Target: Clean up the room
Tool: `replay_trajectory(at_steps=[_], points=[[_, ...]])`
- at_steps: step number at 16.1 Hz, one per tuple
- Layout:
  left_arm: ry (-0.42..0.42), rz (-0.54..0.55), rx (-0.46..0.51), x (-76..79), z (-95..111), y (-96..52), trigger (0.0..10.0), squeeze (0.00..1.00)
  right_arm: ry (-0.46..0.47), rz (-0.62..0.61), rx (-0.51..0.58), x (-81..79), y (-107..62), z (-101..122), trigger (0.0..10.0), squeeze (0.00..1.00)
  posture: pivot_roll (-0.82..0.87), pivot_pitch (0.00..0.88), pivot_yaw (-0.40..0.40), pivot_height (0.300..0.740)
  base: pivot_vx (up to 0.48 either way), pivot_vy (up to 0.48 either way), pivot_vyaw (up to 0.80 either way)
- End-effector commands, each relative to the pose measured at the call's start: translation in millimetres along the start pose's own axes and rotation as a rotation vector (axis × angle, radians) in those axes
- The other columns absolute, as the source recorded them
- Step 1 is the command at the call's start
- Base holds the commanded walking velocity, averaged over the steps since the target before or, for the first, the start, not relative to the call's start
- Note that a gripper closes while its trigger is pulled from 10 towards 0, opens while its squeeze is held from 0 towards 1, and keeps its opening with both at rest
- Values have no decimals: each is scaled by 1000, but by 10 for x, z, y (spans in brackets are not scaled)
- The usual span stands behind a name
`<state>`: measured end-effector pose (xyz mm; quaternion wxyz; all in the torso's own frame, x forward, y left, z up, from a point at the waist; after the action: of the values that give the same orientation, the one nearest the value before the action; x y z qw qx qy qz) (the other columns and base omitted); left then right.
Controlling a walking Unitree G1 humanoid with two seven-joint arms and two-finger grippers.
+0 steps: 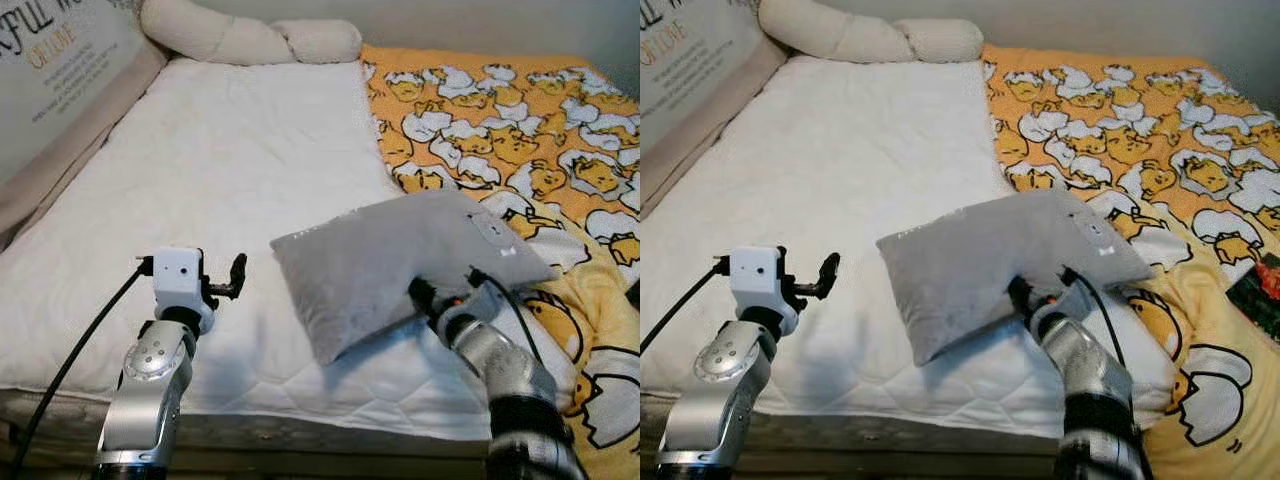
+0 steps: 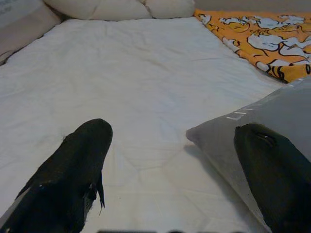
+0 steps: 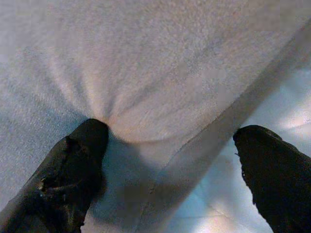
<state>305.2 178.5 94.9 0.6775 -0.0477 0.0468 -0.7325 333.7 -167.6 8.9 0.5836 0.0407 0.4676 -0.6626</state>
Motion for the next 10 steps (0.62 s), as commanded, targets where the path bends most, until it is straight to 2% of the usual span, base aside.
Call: replay_trajectory(at_steps=[1, 3, 4, 6, 9, 10], points=[[12, -17, 13, 28, 61, 12, 10000, 0, 78, 45, -34, -80, 63, -65, 10000, 0, 33, 0, -14, 740, 0, 0, 0], [18, -23, 16, 22, 82, 17, 10000, 0, 161, 90, -60, -145, 136, -79, 10000, 0, 37, 0, -8, 740, 0, 0, 0], [23, -26, 17, 21, 90, 20, 10000, 0, 157, 115, -55, -178, 153, -69, 10000, 0, 41, 0, -7, 740, 0, 0, 0], [39, -44, 22, 26, 108, 26, 10000, 0, 148, 255, 32, -398, 166, 73, 10000, 0, 50, 0, -7, 740, 0, 0, 0], [47, -53, 23, 32, 113, 25, 10000, 0, 141, 238, 61, -359, 186, 63, 10000, 0, 57, 0, -3, 740, 0, 0, 0], [49, -56, 26, 34, 123, 33, 10000, 0, 161, 253, 96, -342, 182, 88, 3922, 0, 61, 0, -2, 740, 0, 0, 0]])
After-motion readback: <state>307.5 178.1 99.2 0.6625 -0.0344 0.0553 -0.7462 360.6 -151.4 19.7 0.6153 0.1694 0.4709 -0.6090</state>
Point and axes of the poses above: a point about 5 cm out from each wrist's last joint towards the gripper, its own y axis pointing out of the wrist towards the gripper, its own z axis along the axis of the wrist's last joint, x = y × z, the point moved 4 cm from there along y, pointing out of the wrist towards the gripper, and after that the axes turned 2 degrees about -y, right-handed, at the moved point
